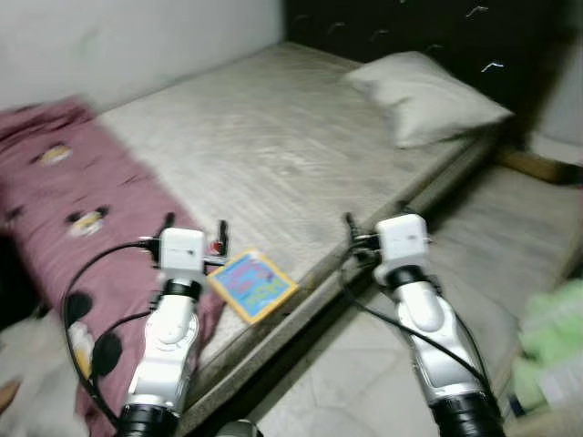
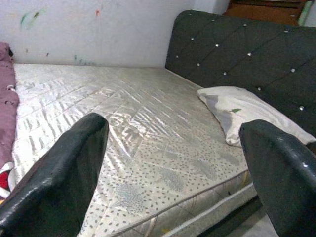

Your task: Clean up the room

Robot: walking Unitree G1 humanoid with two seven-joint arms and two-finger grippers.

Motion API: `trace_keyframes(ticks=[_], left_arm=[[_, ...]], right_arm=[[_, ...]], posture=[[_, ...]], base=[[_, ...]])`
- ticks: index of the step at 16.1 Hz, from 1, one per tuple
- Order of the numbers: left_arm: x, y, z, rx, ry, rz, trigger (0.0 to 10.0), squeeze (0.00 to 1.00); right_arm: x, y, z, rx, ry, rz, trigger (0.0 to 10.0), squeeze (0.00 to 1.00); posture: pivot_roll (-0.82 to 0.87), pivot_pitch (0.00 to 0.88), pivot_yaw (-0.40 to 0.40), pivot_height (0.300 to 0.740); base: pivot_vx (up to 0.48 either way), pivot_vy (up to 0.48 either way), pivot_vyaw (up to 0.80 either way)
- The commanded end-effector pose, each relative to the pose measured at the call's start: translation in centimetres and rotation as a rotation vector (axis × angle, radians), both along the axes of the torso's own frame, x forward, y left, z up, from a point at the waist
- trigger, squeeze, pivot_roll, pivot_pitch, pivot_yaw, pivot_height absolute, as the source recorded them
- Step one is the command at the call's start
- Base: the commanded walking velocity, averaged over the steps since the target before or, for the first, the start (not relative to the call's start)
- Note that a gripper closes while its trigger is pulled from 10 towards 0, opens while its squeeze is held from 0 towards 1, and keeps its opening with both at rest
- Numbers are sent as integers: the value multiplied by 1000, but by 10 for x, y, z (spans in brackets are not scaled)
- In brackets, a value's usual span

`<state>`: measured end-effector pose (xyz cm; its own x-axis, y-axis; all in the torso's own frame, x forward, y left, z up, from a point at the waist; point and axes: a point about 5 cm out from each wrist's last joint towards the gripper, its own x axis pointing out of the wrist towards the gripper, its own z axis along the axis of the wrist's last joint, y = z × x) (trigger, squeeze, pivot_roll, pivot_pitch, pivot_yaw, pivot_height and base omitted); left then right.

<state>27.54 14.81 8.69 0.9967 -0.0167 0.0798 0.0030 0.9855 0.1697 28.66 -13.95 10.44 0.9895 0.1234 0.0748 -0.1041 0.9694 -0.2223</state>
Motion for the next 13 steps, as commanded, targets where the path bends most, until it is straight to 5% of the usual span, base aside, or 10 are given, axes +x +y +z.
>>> trace_keyframes(ticks=[1, 13], left_arm=[[1, 10, 1, 22, -1, 28, 10000, 0], [5, 10, 3, 21, -10, 36, 10000, 0]], right_arm=[[2, 10, 2, 19, -5, 23, 10000, 0], [7, 11, 4, 23, -16, 20, 10000, 0]], posture=[[44, 0, 20, 740], [47, 0, 18, 740]], base=[[0, 0, 794], [0, 0, 788]])
